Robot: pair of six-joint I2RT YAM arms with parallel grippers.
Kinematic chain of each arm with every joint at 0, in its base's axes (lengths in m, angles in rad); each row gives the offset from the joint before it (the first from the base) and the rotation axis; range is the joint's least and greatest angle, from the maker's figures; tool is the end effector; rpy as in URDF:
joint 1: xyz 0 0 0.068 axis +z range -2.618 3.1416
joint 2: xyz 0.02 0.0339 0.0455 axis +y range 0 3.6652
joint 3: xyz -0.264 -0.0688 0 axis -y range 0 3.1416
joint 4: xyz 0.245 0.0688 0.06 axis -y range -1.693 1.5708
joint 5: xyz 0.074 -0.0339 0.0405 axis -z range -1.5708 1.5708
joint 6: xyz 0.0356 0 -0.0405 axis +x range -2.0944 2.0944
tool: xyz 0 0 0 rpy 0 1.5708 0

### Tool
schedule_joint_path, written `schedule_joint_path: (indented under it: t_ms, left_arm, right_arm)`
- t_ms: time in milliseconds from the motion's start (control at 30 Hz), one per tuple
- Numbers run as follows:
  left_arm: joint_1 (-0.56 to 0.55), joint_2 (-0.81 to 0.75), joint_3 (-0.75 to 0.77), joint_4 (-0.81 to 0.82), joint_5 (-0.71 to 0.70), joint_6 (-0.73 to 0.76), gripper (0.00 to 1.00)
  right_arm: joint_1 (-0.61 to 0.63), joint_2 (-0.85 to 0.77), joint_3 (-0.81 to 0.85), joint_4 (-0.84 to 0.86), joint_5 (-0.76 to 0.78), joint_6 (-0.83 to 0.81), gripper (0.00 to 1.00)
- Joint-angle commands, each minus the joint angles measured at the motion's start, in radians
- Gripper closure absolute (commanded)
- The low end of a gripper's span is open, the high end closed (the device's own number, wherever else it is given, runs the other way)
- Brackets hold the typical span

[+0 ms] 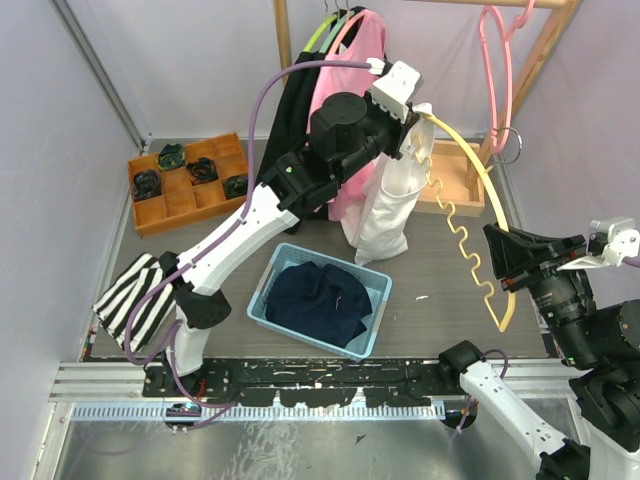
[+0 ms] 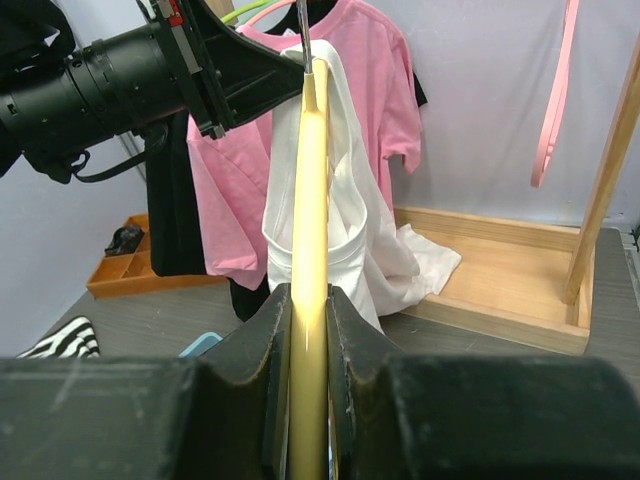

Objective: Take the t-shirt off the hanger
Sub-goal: Remove the T-shirt from the hanger, then place the T-shirt in the bin.

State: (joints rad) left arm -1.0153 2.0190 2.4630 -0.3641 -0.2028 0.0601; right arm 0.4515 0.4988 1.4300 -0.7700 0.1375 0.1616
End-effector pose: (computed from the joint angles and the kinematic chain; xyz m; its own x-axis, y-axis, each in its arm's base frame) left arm 0.2373 -0.3687 0.5195 0.0856 -0.0264 -0.9960 0.7225 0.6900 0.0438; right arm -0.0032 -0.0070 0.4897 0.0926 0.2220 -0.9706 -0.3297 0.9267 0.1805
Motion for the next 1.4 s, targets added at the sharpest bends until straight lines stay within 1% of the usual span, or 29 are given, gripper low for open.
schedule_joint_path:
  t_ms: [0, 367, 933, 1067, 1200, 1367]
  left_arm:
    - [0.001, 0.000, 0.023, 0.049, -0.022, 0.020, 1.00]
    - [0.001, 0.019, 0.057, 0.051, -0.055, 0.051, 1.00]
    - [0.001, 0.038, 0.064, 0.066, -0.099, 0.087, 1.00]
    - [0.000, 0.034, 0.058, 0.058, -0.099, 0.083, 1.00]
    - [-0.001, 0.025, 0.056, 0.047, -0.085, 0.072, 1.00]
    - [-0.016, 0.007, 0.045, 0.037, -0.067, 0.076, 1.00]
  right_arm:
    - [0.000, -0.029, 0.009, 0.064, -0.019, 0.015, 0.99]
    - [0.000, -0.095, 0.071, 0.026, -0.008, 0.009, 0.99]
    - [0.000, -0.142, 0.182, -0.026, 0.040, 0.006, 0.99]
    - [0.000, -0.147, 0.191, -0.032, 0.071, 0.007, 0.99]
    - [0.000, -0.134, 0.200, -0.058, 0.164, 0.013, 0.99]
    - [0.000, -0.144, 0.165, -0.038, 0.216, 0.007, 0.99]
